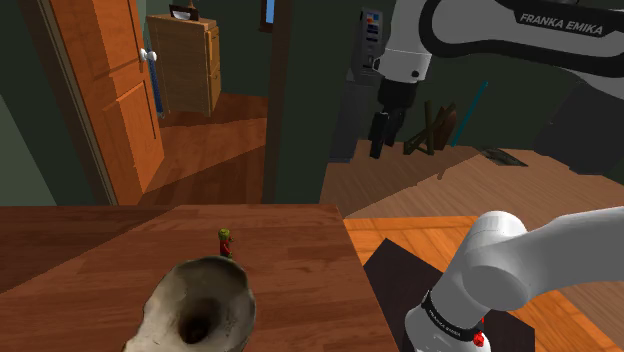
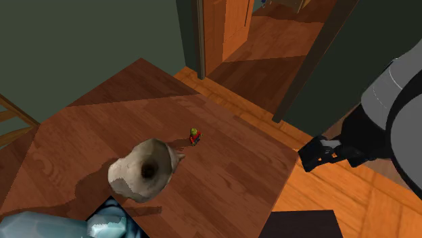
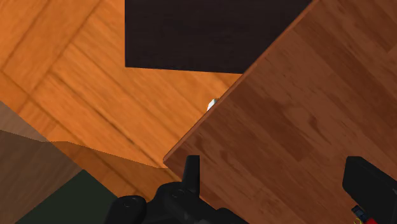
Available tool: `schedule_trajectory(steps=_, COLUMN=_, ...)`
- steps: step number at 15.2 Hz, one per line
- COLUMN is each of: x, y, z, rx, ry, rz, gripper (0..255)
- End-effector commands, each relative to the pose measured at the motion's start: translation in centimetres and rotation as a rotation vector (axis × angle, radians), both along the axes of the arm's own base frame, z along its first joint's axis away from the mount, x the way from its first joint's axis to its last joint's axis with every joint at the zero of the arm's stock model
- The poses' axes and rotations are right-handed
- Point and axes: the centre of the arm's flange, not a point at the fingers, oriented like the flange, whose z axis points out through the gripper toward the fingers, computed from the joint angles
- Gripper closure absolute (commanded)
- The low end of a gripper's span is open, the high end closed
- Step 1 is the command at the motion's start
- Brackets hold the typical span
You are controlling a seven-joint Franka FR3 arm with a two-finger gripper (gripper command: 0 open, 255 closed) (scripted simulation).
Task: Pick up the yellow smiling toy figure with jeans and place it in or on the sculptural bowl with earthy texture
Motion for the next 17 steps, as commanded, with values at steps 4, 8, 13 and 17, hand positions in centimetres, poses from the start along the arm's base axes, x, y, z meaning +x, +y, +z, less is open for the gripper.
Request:
schedule_trajectory(steps=4, x=1.9, y=2.7, z=-2.0, rx=0.006, ry=0.002, rz=-0.007, gripper=0)
schedule_trajectory(steps=8, x=4.5, y=6.4, z=-4.6, rx=0.015, ry=0.004, rz=-0.016, gripper=0)
schedule_trajectory(steps=13, x=7.8, y=10.9, z=-7.9, rx=0.025, ry=0.008, rz=-0.027, gripper=0)
schedule_trajectory(steps=17, x=10.5, y=14.6, z=-10.5, rx=0.034, ry=0.010, rz=-0.036, gripper=0)
